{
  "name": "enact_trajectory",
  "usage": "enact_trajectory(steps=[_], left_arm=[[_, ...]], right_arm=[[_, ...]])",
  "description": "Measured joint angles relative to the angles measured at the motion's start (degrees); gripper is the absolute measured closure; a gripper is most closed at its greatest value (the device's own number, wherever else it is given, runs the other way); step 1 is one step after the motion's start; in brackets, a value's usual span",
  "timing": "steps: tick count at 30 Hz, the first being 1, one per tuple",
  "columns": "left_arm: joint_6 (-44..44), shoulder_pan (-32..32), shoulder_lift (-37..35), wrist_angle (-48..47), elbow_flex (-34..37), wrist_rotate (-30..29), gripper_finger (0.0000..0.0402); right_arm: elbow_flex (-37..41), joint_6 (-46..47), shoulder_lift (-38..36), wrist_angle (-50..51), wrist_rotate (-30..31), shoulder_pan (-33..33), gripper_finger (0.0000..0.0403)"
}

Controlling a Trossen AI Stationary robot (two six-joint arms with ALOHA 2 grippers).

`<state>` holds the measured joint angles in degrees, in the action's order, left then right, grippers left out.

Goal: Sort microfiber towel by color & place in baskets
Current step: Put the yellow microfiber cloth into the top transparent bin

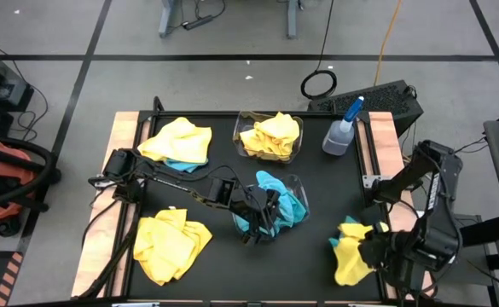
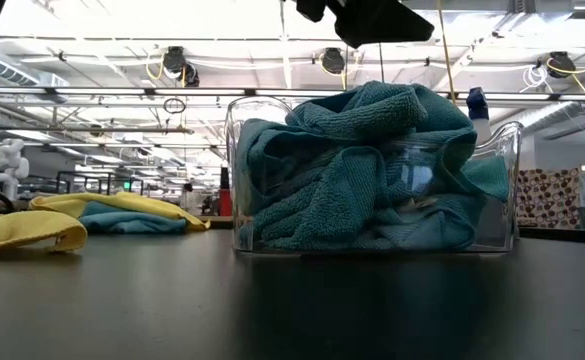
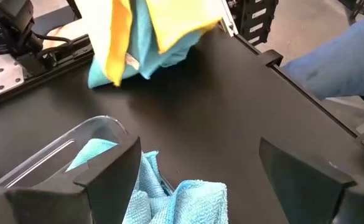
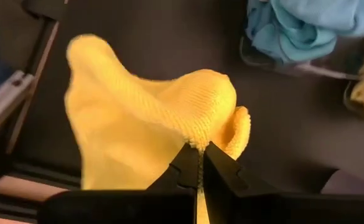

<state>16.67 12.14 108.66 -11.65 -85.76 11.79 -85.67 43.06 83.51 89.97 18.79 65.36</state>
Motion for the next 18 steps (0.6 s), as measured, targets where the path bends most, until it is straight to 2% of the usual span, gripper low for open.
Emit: enact_trajectory(steps=[5,10,14,18], left_arm=[[0.0,0.0,0.0,0.0,0.0,0.0,0.0068],[0.0,0.0,0.0,0.0,0.0,0.0,0.0068],[0.0,0.0,0.0,-0.1,0.0,-0.3,0.0068],[0.0,0.0,0.0,-0.3,0.0,-0.5,0.0068]], right_arm=[[0.0,-7.5,2.8,-0.3,-0.3,0.0,0.0402],[0.0,-7.7,3.4,-0.9,2.2,0.0,0.0400],[0.0,-4.8,3.4,-1.2,3.9,0.0,0.0379],[0.0,-2.6,3.4,-2.5,7.1,0.0,0.0341]])
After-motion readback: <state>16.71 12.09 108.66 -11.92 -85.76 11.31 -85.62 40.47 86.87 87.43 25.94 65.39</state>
